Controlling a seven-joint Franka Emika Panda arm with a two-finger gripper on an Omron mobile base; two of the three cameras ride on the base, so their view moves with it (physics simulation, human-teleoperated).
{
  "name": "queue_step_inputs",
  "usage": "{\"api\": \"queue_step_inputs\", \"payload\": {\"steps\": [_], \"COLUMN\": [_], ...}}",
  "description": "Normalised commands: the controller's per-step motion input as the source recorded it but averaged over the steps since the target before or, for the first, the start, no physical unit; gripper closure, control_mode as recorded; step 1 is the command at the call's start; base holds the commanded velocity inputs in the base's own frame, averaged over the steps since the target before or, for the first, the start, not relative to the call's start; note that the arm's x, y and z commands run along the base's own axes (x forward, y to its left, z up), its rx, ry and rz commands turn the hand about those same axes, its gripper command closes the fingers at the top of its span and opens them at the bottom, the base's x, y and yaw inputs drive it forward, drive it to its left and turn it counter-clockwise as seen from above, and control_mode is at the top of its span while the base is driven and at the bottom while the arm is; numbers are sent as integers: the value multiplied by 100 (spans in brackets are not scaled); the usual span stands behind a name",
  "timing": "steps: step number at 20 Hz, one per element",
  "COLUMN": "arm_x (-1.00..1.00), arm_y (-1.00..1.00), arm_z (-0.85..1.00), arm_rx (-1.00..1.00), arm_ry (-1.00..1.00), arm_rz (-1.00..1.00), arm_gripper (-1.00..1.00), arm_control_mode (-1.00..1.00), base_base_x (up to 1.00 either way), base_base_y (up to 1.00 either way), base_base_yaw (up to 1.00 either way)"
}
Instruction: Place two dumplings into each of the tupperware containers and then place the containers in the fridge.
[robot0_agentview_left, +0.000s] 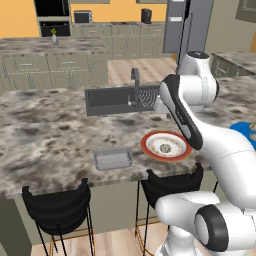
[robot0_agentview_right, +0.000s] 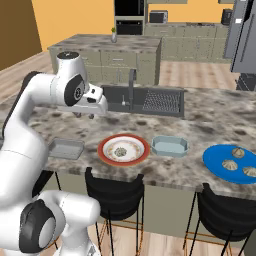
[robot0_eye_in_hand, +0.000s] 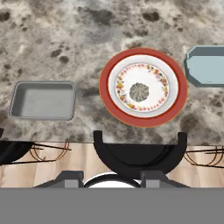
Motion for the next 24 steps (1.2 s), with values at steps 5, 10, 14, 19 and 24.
{"api": "queue_step_inputs", "payload": {"steps": [5, 10, 14, 19, 24], "arm_x": [4, 31, 63, 52, 53], "arm_y": [-1, -6, -23, -29, -30], "arm_z": [-46, -98, -79, -66, -66], "arm_rx": [0, 2, 5, 7, 4], "arm_ry": [1, 2, 1, 9, 6], "arm_rz": [0, 0, 0, 0, 0], "arm_gripper": [-100, -100, -100, -100, -100], "arm_control_mode": [-100, -100, -100, -100, -100], "base_base_x": [0, 0, 0, 0, 0], "base_base_y": [0, 0, 0, 0, 0], "base_base_yaw": [0, 0, 0, 0, 0]}}
